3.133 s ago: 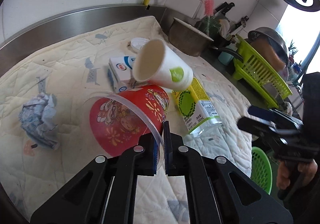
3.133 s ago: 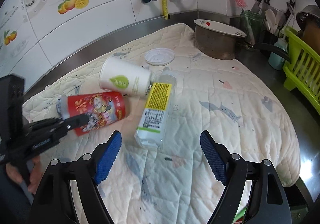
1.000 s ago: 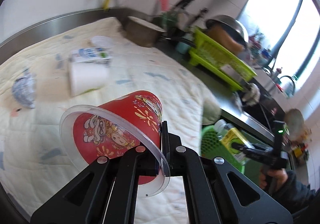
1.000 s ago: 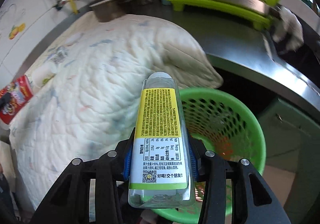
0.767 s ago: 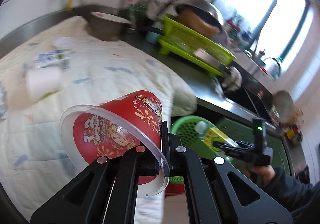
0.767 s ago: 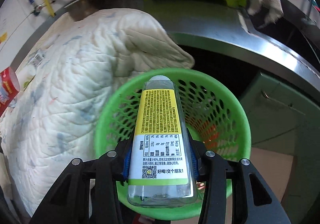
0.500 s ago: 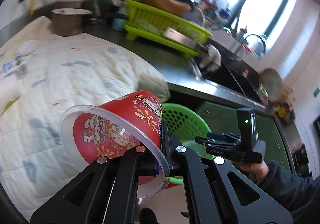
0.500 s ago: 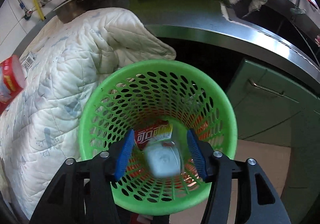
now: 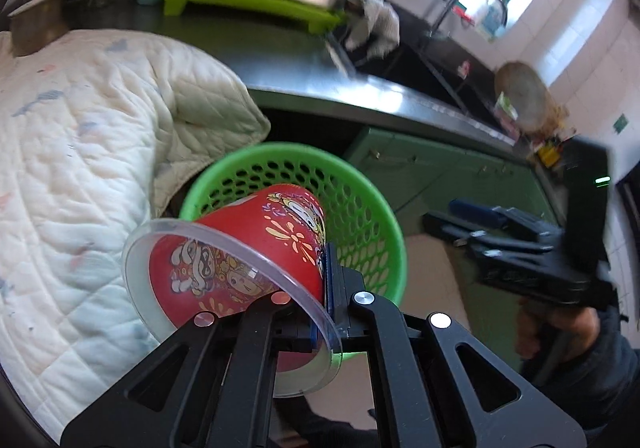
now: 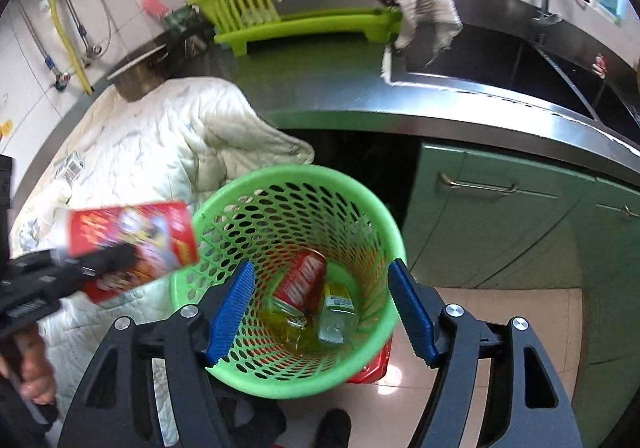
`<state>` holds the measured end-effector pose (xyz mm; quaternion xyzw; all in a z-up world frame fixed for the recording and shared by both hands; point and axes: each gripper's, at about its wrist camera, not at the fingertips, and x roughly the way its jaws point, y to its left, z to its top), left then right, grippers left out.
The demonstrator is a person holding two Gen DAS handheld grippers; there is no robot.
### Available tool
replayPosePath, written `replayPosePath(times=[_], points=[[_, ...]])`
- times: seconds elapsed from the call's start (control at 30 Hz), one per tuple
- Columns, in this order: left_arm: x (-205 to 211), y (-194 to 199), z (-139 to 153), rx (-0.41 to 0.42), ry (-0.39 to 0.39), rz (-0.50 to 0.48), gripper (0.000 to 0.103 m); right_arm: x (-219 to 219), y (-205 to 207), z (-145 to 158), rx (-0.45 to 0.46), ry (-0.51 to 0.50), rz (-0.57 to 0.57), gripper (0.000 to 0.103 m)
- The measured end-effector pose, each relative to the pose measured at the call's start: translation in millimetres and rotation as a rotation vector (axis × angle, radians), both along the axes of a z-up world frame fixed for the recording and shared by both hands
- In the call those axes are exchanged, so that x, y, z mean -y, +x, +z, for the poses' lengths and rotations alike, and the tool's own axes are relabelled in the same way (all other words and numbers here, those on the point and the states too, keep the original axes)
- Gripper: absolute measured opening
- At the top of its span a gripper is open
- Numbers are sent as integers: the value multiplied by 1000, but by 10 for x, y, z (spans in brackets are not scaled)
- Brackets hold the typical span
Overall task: Collect trash
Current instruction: 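Lower the red plastic cup into the green basket and open the left gripper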
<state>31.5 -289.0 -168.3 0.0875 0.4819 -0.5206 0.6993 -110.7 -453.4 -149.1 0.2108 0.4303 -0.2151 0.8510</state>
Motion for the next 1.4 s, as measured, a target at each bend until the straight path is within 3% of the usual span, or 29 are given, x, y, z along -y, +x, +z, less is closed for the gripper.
replayPosePath(times=[0.17, 0.2, 0.23, 0.27, 0.5, 0.8, 1.0, 1.4], points=[[204, -82, -175, -40, 55, -32, 9, 22, -161, 105, 22, -6, -27, 68], [222, -99, -195, -47, 61, -38, 15, 24, -178, 110, 24, -8, -29, 68], [243, -124, -221, -51, 76, -37, 38, 29, -200, 121, 26, -9, -32, 68], [244, -147, -237, -44, 82, -32, 48, 35, -219, 131, 28, -10, -35, 68], [174, -178, -189, -43, 63, -25, 50, 19, -195, 147, 39, -6, -21, 68], [-262, 7, 39, -4, 31, 91, 53, -160, 86, 215, 65, -2, 60, 69], [-703, 208, 194, 51, 31, 218, 55, -368, 396, 277, 84, -7, 147, 73], [-1970, 749, 345, 105, 49, 578, 55, -1032, 1261, 410, 113, -5, 381, 78]])
